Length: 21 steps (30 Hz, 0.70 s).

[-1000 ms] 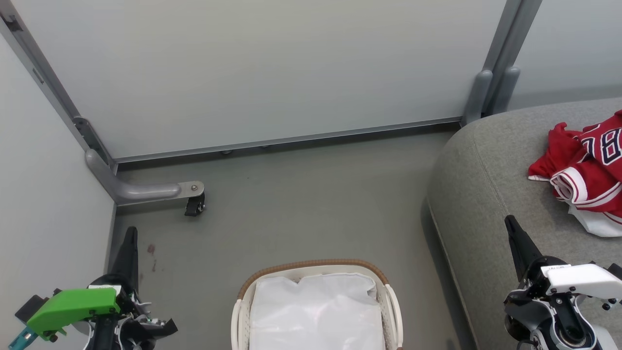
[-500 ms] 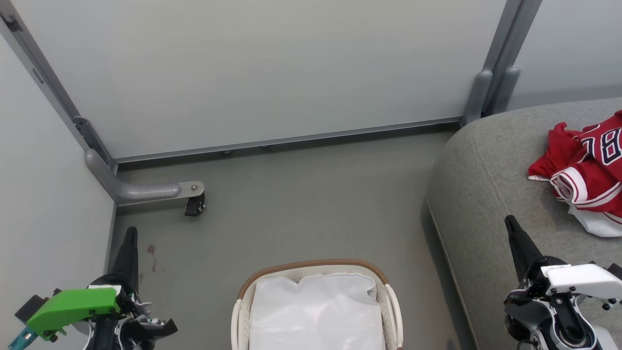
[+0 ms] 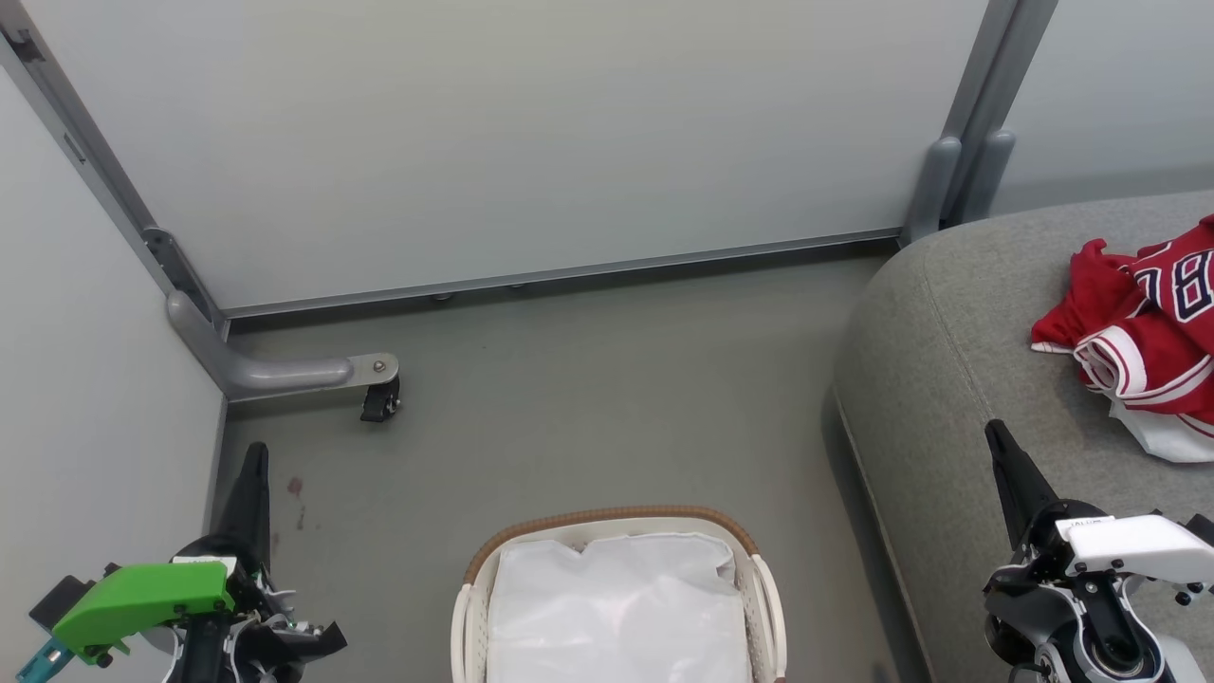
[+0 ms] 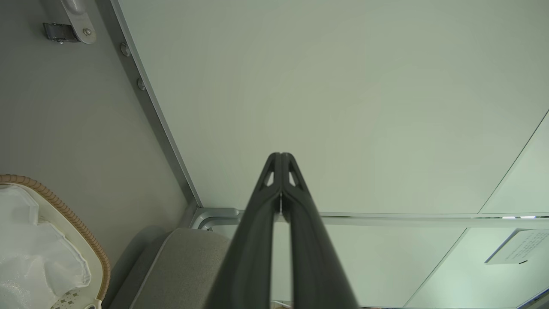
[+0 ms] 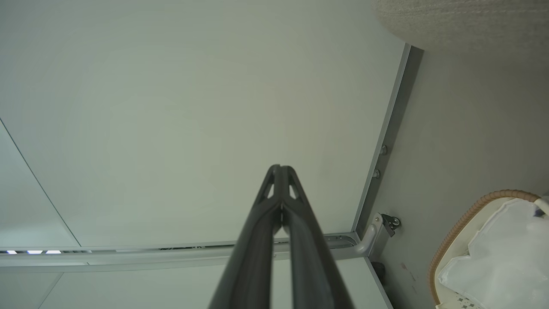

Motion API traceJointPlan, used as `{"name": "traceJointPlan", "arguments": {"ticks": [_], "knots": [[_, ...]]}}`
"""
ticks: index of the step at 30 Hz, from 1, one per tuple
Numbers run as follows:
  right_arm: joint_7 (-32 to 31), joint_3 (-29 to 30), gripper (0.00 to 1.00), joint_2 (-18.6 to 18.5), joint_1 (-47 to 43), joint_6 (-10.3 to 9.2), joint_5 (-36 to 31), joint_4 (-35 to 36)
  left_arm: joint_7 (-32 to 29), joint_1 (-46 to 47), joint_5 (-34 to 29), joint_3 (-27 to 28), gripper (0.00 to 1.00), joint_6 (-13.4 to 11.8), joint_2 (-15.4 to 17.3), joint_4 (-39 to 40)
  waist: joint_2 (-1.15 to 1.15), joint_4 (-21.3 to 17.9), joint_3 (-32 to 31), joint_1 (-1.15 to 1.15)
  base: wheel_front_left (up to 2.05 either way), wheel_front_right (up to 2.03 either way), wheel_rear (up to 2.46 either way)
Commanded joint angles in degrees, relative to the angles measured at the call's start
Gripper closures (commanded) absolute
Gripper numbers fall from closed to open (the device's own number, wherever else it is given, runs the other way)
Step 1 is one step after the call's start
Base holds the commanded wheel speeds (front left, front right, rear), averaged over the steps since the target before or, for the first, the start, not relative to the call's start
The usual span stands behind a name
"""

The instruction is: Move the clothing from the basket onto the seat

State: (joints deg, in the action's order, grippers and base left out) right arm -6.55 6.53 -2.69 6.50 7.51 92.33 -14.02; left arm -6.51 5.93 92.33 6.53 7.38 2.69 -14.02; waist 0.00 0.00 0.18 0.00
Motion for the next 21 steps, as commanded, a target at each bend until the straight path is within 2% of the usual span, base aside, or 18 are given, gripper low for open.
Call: {"name": "traceJointPlan", "arguments": {"ticks": [1, 21], "knots": [[-0.18, 0.12, 1.00, -0.36, -0.58, -0.03, 0.18, 0.15, -0.26, 0.60, 0.17, 0.11, 1.00, 0.24, 0.36, 0.09, 0.00, 0.00, 0.00, 0.00, 0.00, 0.00, 0.00], [-0.17, 0.12, 1.00, -0.36, -0.58, -0.03, 0.18, 0.15, -0.25, 0.60, 0.18, 0.11, 1.00, 0.24, 0.36, 0.08, 0.00, 0.00, 0.00, 0.00, 0.00, 0.00, 0.00]]}}
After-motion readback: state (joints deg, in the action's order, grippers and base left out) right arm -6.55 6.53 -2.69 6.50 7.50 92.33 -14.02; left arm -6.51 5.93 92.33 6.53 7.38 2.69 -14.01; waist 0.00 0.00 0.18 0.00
